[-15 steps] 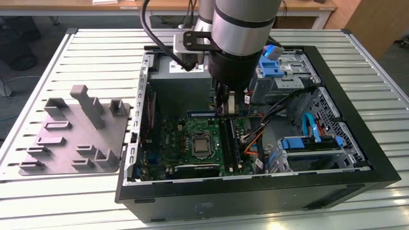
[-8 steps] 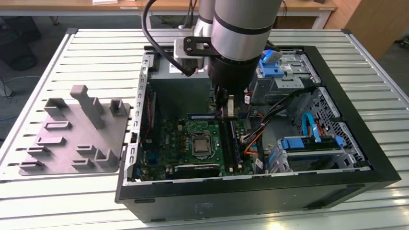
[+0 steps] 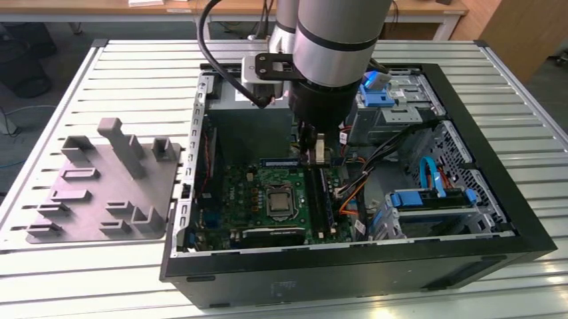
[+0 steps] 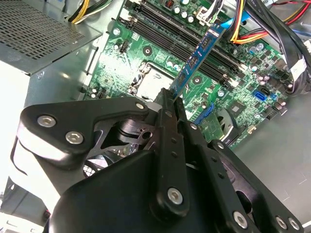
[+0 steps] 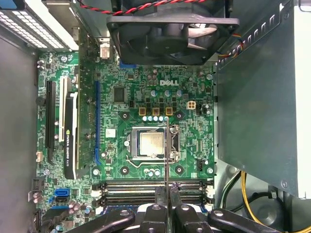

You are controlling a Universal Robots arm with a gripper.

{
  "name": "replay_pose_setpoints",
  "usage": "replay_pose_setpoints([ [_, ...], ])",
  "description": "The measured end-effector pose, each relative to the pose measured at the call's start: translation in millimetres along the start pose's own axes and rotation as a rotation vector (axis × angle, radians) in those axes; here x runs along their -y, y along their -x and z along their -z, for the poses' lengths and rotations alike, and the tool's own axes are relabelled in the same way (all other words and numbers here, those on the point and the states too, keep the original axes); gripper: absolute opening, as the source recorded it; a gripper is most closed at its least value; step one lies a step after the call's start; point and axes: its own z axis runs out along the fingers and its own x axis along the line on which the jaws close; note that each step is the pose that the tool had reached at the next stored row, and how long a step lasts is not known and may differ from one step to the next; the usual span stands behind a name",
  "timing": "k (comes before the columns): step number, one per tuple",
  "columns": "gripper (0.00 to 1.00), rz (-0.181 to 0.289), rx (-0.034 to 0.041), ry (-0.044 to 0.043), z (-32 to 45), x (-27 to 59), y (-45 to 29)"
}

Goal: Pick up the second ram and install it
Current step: 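Pick up the second ram and move it above second insertion slot, then insert the second ram into the second slot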

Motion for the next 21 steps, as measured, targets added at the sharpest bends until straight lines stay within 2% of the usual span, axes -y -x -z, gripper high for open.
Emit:
replay_pose_setpoints([
  [10, 0.14, -0.013, 0.0007, -0.0007, -0.1, 0.0, 0.0],
  [21, 0.14, -0.155, 0.0064, -0.0074, -0.2, 0.0, 0.0],
])
